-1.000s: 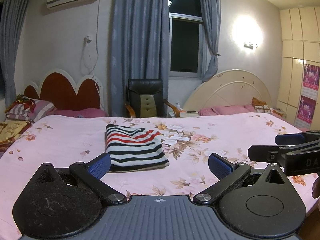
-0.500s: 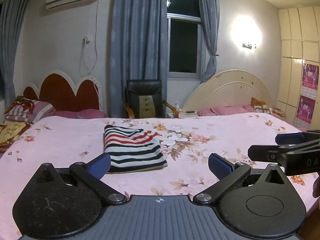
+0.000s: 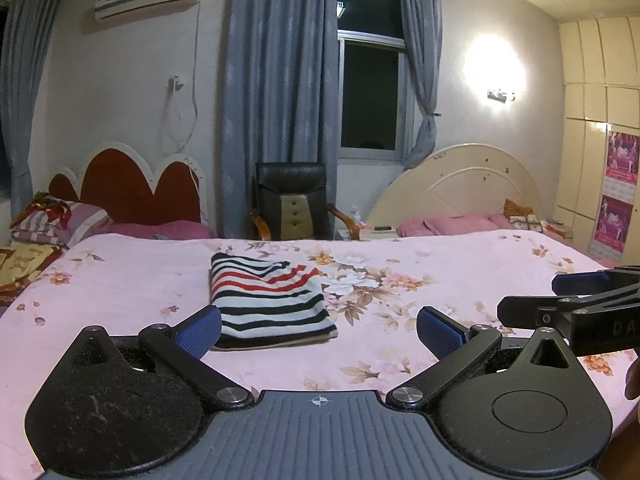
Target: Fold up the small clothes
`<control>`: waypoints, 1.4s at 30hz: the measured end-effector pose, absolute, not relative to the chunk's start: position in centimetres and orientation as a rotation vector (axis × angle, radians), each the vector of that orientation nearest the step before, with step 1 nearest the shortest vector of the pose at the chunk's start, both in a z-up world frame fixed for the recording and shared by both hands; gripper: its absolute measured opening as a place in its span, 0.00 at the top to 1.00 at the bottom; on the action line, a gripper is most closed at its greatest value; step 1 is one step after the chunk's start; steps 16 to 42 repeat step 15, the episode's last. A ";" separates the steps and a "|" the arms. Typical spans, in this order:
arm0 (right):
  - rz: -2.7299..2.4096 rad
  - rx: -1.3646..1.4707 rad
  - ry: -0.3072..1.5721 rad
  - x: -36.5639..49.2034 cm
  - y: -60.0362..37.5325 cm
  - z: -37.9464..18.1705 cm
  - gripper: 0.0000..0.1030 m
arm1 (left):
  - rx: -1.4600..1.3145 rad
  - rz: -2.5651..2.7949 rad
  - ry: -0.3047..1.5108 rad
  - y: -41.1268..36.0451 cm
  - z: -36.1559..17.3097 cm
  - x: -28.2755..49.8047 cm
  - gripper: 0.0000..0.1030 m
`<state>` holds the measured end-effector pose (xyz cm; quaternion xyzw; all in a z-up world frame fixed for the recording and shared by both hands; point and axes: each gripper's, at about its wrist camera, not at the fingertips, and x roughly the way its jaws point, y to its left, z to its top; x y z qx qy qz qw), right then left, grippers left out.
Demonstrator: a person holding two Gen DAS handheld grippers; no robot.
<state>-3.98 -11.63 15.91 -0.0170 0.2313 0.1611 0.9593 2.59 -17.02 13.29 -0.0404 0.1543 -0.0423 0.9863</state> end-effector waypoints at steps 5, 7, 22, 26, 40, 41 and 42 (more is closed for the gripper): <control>0.334 -0.039 0.474 -3.7 -11.4 15.8 0.04 | -0.091 -0.079 0.309 -17.1 13.2 2.7 0.00; 0.337 -0.039 0.474 -3.6 -11.5 15.9 0.04 | -0.095 -0.085 0.307 -17.0 13.1 2.7 0.00; 0.345 -0.043 0.468 -3.5 -11.3 16.1 0.04 | -0.098 -0.101 0.311 -17.1 13.1 2.8 0.00; 0.345 -0.043 0.468 -3.5 -11.3 16.1 0.04 | -0.098 -0.101 0.311 -17.1 13.1 2.8 0.00; 0.345 -0.043 0.468 -3.5 -11.3 16.1 0.04 | -0.098 -0.101 0.311 -17.1 13.1 2.8 0.00; 0.345 -0.043 0.468 -3.5 -11.3 16.1 0.04 | -0.098 -0.101 0.311 -17.1 13.1 2.8 0.00; 0.345 -0.043 0.468 -3.5 -11.3 16.1 0.04 | -0.098 -0.101 0.311 -17.1 13.1 2.8 0.00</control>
